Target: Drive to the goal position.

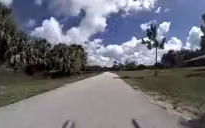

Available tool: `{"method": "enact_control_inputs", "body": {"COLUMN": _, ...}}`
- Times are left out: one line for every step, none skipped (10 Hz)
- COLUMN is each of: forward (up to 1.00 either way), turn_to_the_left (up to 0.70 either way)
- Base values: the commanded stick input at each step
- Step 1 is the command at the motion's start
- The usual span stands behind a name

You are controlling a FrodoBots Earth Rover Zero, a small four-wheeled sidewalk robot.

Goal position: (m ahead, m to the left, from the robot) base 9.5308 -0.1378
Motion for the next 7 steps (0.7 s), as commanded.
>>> {"method": "enact_control_inputs", "body": {"forward": 0.7, "turn_to_the_left": 0.0}}
{"method": "enact_control_inputs", "body": {"forward": 0.7, "turn_to_the_left": 0.0}}
{"method": "enact_control_inputs", "body": {"forward": 0.7, "turn_to_the_left": 0.0}}
{"method": "enact_control_inputs", "body": {"forward": 0.7, "turn_to_the_left": 0.0}}
{"method": "enact_control_inputs", "body": {"forward": 0.7, "turn_to_the_left": 0.0}}
{"method": "enact_control_inputs", "body": {"forward": 0.7, "turn_to_the_left": 0.0}}
{"method": "enact_control_inputs", "body": {"forward": 0.7, "turn_to_the_left": 0.03}}
